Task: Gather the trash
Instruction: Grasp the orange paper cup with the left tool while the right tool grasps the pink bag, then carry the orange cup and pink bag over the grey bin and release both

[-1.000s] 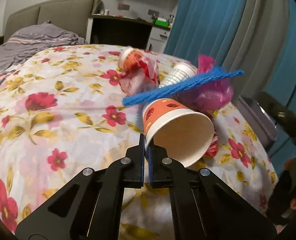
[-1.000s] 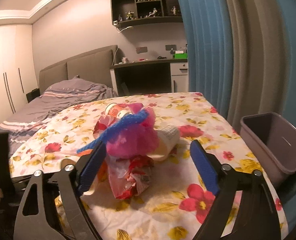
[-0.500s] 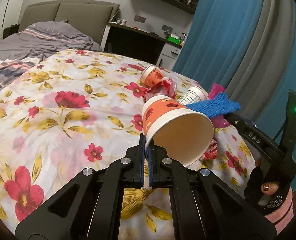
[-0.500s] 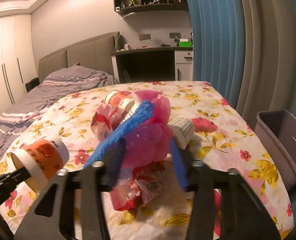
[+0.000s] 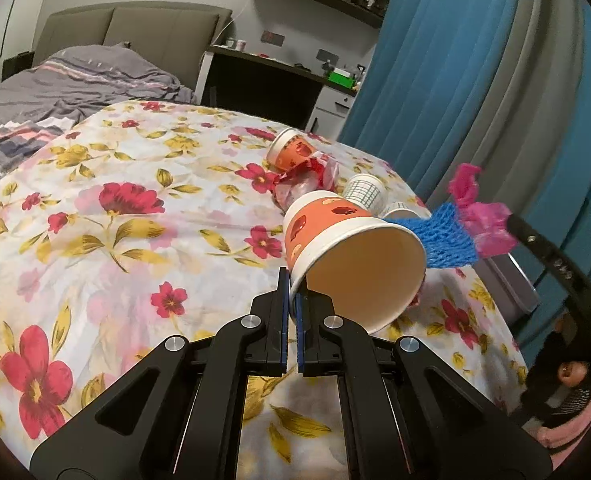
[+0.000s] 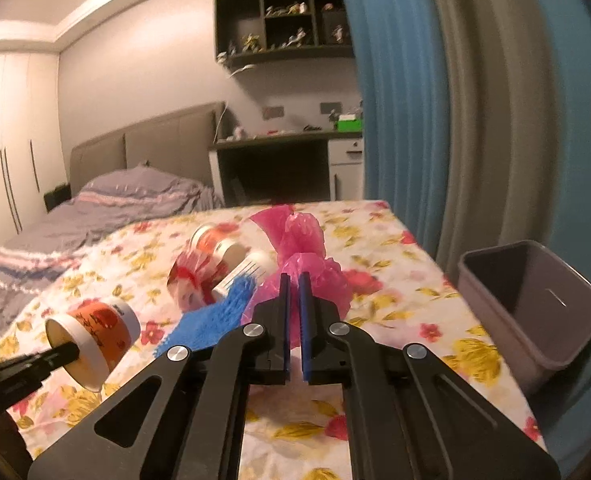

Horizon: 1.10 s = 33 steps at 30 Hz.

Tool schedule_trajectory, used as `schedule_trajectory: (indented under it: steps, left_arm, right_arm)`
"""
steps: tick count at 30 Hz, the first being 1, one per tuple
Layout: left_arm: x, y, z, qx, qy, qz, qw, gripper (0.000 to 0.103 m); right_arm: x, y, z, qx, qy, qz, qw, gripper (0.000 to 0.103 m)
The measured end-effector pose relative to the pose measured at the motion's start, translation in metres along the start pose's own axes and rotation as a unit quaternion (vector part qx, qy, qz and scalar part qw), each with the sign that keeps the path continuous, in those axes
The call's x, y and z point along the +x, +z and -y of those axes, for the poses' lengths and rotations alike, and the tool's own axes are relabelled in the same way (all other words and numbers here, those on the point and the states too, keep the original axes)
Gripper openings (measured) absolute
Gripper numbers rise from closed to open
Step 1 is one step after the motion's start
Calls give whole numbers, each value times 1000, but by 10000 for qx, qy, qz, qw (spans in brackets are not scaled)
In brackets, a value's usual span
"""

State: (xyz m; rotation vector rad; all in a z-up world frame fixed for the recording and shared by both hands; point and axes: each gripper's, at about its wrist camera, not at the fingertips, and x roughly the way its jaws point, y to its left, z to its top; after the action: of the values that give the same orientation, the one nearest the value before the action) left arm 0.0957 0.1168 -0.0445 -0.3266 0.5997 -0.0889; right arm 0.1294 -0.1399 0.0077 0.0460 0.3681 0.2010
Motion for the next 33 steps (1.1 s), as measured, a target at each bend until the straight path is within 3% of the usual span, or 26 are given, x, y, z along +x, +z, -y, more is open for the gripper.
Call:
schedule_trajectory:
  steps: [8, 21, 33]
  left_arm:
    - [-4, 0, 24, 179, -56, 59, 9998, 2]
    - [-8, -2, 64, 465, -164, 104, 9987, 2]
    - [5, 4, 127, 950, -548, 118, 9939, 2]
  right_arm:
    - [-36, 1, 30, 207, -150, 312, 9992, 4]
    - [-63, -6, 59, 359, -275, 450, 9980, 4]
    - [-78, -8, 98, 553, -577, 581, 9951, 4]
